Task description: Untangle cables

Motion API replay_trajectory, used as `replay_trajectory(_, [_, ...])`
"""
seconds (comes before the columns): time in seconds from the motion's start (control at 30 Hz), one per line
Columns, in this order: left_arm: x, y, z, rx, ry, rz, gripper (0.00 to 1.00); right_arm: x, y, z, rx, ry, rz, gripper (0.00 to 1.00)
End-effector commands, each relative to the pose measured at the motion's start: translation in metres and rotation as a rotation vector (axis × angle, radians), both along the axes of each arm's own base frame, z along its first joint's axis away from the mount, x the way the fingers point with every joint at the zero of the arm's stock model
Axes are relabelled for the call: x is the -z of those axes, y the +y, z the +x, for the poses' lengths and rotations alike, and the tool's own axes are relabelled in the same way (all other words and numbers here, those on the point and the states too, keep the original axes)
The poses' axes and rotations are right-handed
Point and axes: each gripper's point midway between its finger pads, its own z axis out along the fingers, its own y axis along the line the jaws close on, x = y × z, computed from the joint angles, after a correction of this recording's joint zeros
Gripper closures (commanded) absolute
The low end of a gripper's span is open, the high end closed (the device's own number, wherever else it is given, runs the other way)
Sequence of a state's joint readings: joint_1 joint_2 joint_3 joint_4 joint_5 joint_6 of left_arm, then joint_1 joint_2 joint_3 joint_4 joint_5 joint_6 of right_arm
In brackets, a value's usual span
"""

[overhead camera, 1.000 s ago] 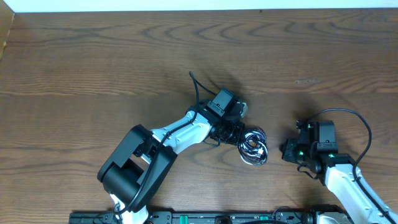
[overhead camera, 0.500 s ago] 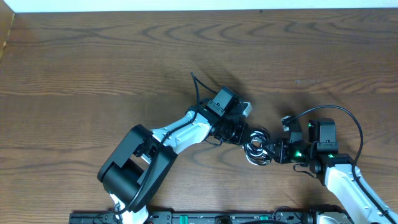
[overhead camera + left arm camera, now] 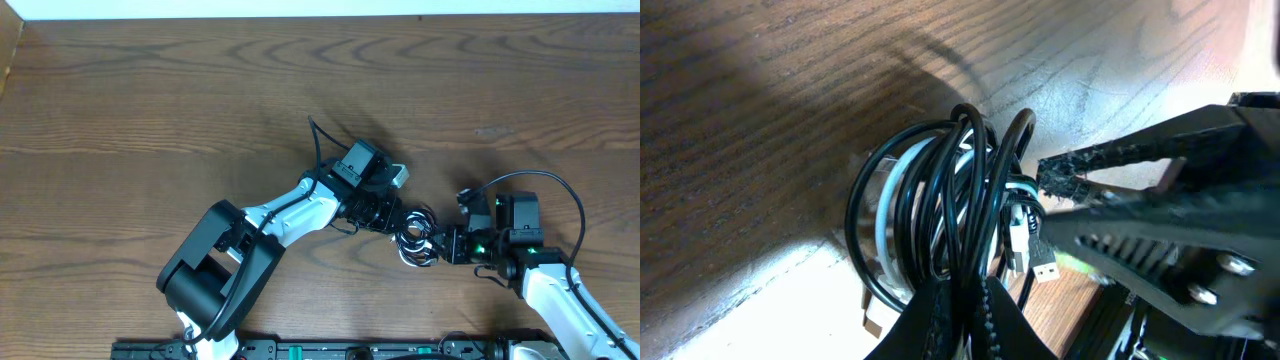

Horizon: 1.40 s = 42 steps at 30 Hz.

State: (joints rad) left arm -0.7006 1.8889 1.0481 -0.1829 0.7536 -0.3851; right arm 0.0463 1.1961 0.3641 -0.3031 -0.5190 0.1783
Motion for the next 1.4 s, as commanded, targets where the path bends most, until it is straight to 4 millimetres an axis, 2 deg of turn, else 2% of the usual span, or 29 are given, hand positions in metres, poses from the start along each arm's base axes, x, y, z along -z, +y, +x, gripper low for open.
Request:
replay_trajectory(0.0, [-0.003,-0.001,0.001,0.014,-0.008,-0.014,0.89,0.011,-0.017,-0.001,0.09,0.04,-0.085,0.74])
replay_trajectory(0.3, [-0.003,-0.001,0.001,0.014,-0.008,-0.014,0.89,0.005,-0.004,-0.002,0.053,0.037,-0.009,0.75])
replay_trajectory(0.43, [-0.003,-0.001,0.001,0.014,-0.008,-0.014,0.89,0.003,0.0,-0.003,0.041,0.038,0.015,0.78])
replay_trajectory(0.6, [-0.003,-0.001,0.001,0.014,-0.008,-0.014,0.89,0.003,0.001,-0.004,0.034,0.038,0.009,0.81])
replay_trajectory(0.87, [-0.003,-0.001,0.001,0.014,-0.008,-0.014,0.89,0.005,0.001,-0.003,0.027,0.026,-0.023,0.8])
replay_trajectory(1.0, [-0.003,-0.001,0.001,0.014,-0.007,-0.014,0.89,0.008,-0.005,-0.001,0.044,0.024,-0.057,0.82])
replay_trajectory(1.37, [-0.003,-0.001,0.001,0.014,-0.008,-0.014,0.89,0.005,0.0,-0.001,0.029,0.018,-0.026,0.83])
